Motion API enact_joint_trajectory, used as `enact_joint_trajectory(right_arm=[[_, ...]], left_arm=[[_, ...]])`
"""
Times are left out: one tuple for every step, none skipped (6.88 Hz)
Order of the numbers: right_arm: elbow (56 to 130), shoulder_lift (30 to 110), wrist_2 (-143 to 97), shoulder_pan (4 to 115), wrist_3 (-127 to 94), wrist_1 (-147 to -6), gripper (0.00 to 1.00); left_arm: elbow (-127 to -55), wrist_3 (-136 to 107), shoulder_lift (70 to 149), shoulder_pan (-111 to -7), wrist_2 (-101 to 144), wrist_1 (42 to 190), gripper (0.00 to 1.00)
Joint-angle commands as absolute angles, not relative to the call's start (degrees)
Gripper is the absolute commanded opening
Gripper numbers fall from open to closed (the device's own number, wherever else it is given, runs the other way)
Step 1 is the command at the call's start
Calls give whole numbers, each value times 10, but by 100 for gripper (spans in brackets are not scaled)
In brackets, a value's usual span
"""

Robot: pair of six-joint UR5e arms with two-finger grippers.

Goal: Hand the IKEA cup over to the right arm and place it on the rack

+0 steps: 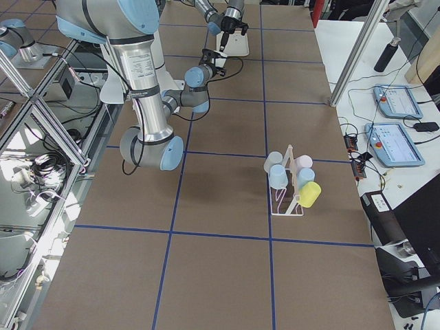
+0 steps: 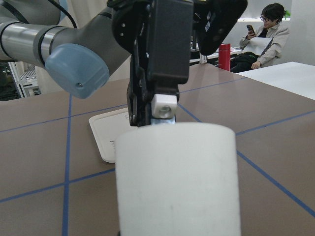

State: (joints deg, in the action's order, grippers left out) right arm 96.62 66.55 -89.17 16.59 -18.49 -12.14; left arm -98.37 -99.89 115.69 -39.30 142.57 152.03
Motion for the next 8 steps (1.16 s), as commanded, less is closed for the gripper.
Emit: enact_joint_trajectory(right_arm=[[968, 669, -896, 183, -179, -140, 53], [973, 671, -897, 193, -163, -189, 51], [983, 672, -897, 206, -150, -241, 49], [1014, 678, -898, 221, -142, -323, 36], [1054, 679, -898, 230, -101, -423, 34], [1095, 676, -897, 242, -62, -541, 34], [1134, 672, -896, 259, -12, -655, 34], [1167, 668, -892, 280, 43, -743, 34]], left_arm=[[-985, -998, 1154, -402, 1425, 1512, 100], [-982, -996, 1149, -421, 1423, 1500, 100], [-987, -994, 1146, -424, 1422, 1472, 100], [-988, -991, 1143, -434, 1413, 1448, 100], [-990, -964, 1141, -447, 1408, 1413, 100], [-995, -915, 1141, -466, 1405, 1358, 100], [-1004, -856, 1140, -473, 1366, 1298, 100], [-1033, -781, 1141, -473, 1316, 1201, 100]])
